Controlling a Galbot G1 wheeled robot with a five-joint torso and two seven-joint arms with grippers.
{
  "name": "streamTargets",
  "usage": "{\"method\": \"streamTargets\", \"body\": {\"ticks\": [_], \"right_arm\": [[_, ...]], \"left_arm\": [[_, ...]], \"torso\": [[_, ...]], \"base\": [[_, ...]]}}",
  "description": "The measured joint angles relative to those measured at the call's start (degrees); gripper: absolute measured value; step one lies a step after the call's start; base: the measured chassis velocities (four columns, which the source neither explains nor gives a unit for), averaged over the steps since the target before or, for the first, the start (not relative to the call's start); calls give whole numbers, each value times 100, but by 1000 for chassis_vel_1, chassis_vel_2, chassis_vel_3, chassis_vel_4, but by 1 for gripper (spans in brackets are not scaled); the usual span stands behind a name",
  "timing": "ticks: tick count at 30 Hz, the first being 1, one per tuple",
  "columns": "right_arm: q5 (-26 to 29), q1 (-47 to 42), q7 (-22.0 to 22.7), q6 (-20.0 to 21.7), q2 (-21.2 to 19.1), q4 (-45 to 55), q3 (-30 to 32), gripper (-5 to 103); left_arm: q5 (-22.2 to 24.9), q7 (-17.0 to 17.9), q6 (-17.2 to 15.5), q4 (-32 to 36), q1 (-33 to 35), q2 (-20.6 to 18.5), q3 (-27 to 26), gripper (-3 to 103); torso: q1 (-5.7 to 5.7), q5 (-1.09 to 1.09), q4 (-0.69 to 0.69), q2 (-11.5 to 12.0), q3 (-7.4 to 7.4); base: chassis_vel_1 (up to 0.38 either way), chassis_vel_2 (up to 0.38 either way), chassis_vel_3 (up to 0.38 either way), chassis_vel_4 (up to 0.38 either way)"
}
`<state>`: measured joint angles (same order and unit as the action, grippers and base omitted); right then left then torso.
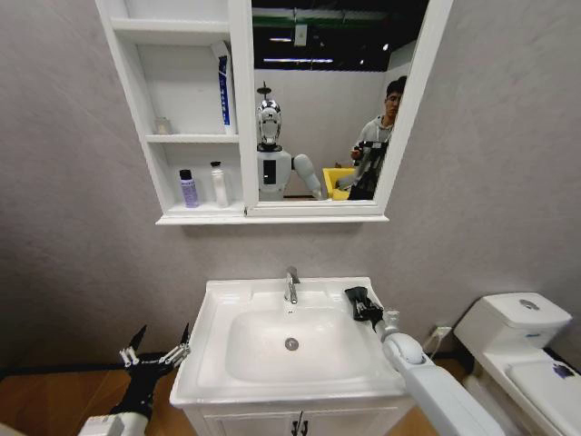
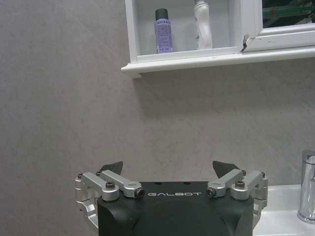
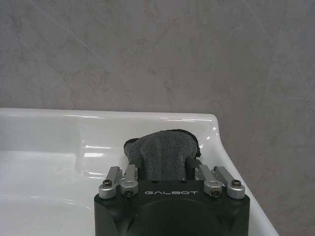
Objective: Move facial cleanser and shampoo from washbasin to cabinet, then wipe washbasin with towel.
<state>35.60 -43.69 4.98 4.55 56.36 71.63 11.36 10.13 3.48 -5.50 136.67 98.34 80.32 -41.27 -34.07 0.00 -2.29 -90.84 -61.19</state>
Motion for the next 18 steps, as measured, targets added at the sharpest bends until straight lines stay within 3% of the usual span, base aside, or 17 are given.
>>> {"method": "streamTargets", "body": {"ticks": [1, 7, 9, 12, 13, 15, 16, 18], "right_arm": [[0, 0, 0, 0, 0, 0, 0, 47], [37, -228, 332, 288, 5, 530, 76, 74], [63, -323, 415, 360, -3, 707, 108, 74], [-6, -625, 663, 461, -14, 1258, 260, 90], [-6, -625, 663, 461, -14, 1258, 260, 90], [-44, -972, 937, 615, -31, 1953, 504, 99], [-44, -972, 937, 615, -31, 1953, 504, 99], [-296, -1565, 1199, 799, 1, 2986, 975, 100]], "left_arm": [[0, 0, 0, 0, 0, 0, 0, 100], [0, 0, 0, 0, 0, 0, 0, 100], [0, 0, 0, 0, 0, 0, 0, 100], [0, 0, 0, 0, 0, 0, 0, 100], [0, 0, 0, 0, 0, 0, 0, 100], [0, 0, 0, 0, 0, 0, 0, 100], [0, 0, 0, 0, 0, 0, 0, 100], [0, 0, 0, 0, 0, 0, 0, 100]], "torso": [[0, 0, 0, 0, 0], [0, -1, 1, 0, 0], [0, 0, 0, 0, 0], [0, 0, 1, 0, 0], [0, 0, 1, 0, 0], [0, 0, 1, 0, 1], [0, 0, 1, 0, 1], [1, -2, 1, 0, 1]], "base": [[0, 0, 0, 0], [0, 0, 0, 0], [0, 0, 0, 0], [0, 0, 0, 0], [0, 0, 0, 0], [0, 0, 0, 0], [0, 0, 0, 0], [0, 0, 0, 0]]}}
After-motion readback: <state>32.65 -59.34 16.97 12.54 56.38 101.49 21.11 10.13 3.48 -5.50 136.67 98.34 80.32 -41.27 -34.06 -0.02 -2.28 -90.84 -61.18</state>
